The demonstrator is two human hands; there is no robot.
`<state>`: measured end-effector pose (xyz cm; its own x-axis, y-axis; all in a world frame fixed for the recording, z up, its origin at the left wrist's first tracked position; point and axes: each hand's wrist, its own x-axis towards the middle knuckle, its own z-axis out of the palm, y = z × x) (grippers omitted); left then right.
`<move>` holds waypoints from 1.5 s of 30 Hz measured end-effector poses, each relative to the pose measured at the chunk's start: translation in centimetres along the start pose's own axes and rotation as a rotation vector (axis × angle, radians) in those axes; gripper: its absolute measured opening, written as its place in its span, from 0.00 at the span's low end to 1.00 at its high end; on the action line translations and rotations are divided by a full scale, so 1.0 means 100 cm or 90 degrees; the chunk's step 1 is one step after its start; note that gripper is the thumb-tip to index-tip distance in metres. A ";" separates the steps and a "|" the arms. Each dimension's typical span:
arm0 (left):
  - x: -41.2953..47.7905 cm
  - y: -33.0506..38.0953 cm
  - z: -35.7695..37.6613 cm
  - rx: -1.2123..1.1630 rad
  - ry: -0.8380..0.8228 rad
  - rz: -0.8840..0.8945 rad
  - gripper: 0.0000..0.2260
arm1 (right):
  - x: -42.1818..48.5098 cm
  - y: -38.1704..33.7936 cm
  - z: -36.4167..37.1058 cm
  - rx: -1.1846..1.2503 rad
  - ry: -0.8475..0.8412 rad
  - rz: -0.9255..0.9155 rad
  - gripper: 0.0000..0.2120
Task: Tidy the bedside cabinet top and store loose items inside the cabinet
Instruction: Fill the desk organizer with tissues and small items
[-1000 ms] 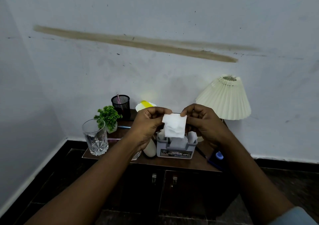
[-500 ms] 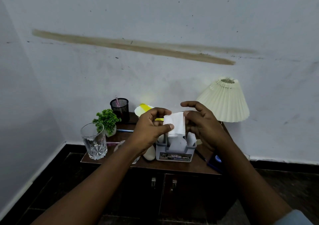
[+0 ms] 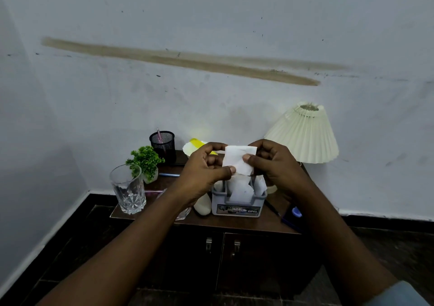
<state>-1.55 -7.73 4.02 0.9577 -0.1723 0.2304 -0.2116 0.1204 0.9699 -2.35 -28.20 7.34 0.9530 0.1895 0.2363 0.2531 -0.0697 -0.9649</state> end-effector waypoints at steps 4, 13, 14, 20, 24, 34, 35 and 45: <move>0.001 -0.003 -0.003 0.126 -0.027 0.051 0.20 | -0.002 -0.004 -0.004 -0.113 -0.007 -0.032 0.08; -0.004 -0.029 0.011 0.804 -0.084 0.206 0.22 | 0.002 -0.006 -0.037 -0.167 0.001 -0.034 0.04; -0.005 -0.032 0.015 0.837 -0.113 0.199 0.22 | 0.003 -0.006 -0.041 -0.165 -0.002 -0.021 0.05; -0.002 -0.036 0.019 0.911 -0.096 0.220 0.14 | 0.000 0.000 -0.046 -0.142 -0.132 0.076 0.15; 0.003 -0.034 0.011 0.875 -0.063 0.207 0.10 | 0.000 0.005 -0.033 -0.345 -0.206 0.075 0.10; 0.012 -0.038 -0.002 0.754 -0.024 0.142 0.06 | 0.001 0.016 0.008 -0.609 -0.208 -0.028 0.08; 0.013 -0.039 -0.003 0.751 -0.020 0.138 0.05 | 0.002 0.019 0.011 -0.625 -0.206 -0.031 0.08; 0.008 -0.032 -0.007 0.669 -0.055 0.100 0.31 | 0.006 0.033 0.019 -0.716 -0.172 -0.055 0.09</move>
<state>-0.02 -7.59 1.02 0.8970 -0.3015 0.3233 -0.4326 -0.7497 0.5009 -1.25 -26.49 4.13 0.8929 0.4300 0.1339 0.4503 -0.8519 -0.2674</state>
